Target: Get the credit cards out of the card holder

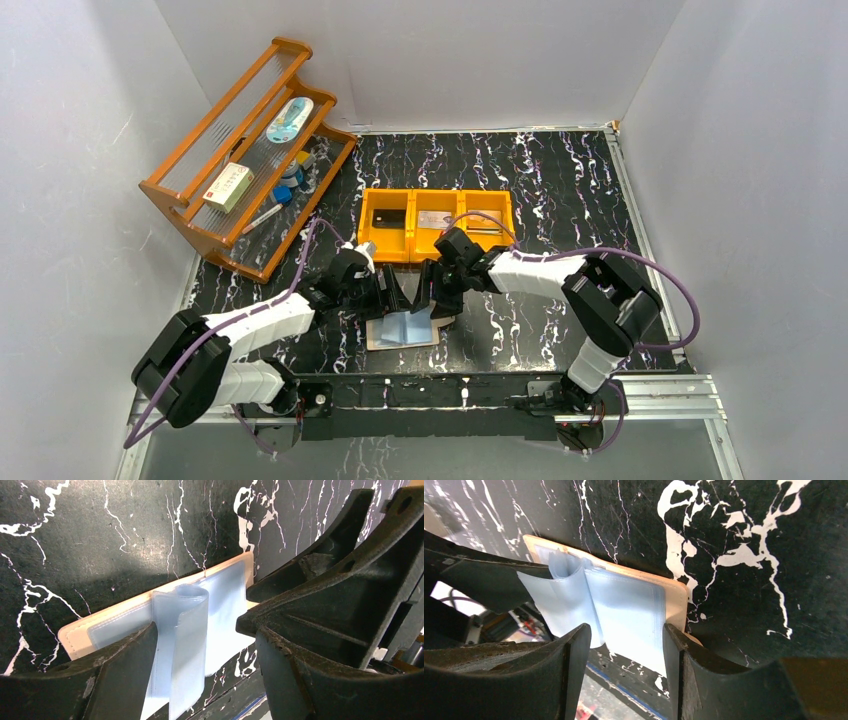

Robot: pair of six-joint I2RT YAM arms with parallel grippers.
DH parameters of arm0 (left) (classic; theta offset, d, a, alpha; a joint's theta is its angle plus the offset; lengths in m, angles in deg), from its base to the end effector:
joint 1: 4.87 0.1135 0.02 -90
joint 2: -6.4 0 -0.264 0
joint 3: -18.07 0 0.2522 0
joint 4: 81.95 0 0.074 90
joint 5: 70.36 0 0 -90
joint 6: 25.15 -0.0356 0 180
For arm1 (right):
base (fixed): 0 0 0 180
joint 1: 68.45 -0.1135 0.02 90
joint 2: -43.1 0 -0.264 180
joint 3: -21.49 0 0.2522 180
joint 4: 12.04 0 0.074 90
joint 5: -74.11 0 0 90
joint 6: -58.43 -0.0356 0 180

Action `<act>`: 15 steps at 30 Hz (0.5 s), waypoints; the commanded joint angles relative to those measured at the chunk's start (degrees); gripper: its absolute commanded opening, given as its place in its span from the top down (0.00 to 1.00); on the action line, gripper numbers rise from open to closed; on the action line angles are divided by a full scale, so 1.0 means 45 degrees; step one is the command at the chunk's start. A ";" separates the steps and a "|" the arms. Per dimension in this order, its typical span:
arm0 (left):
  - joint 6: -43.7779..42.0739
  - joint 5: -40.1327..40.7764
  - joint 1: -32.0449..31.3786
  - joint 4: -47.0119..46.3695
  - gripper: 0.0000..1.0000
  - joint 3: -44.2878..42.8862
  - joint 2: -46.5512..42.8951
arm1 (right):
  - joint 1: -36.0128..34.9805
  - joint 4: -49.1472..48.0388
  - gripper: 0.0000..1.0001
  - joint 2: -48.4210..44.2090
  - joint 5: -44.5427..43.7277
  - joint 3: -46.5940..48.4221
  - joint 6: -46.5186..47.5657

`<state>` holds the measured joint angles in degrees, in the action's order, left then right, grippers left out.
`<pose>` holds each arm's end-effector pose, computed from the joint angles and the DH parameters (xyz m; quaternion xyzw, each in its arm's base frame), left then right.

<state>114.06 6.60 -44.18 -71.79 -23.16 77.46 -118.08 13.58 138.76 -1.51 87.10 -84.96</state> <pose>0.1778 -0.1560 0.1679 -0.0299 0.9012 -0.3668 0.2289 0.2041 0.2537 0.1603 -0.0058 0.9486 0.3036 0.0886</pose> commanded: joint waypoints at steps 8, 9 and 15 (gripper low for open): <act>0.0075 -0.0386 -0.0051 0.0076 0.30 0.0111 -0.0104 | 0.0286 -0.3889 0.37 -0.0423 0.2226 -0.0521 -0.1237; 0.0084 -0.0367 -0.0063 0.0076 0.30 0.0115 -0.0126 | 0.0288 -0.3991 0.38 -0.0428 0.2298 -0.0519 -0.1251; 0.0051 -0.0344 -0.0067 0.0124 0.30 0.0088 -0.0150 | 0.0270 -0.4603 0.44 -0.0440 0.2606 -0.0584 -0.1346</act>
<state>114.37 6.93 -43.92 -72.07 -23.16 77.20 -115.91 4.22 138.63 4.78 82.67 -88.63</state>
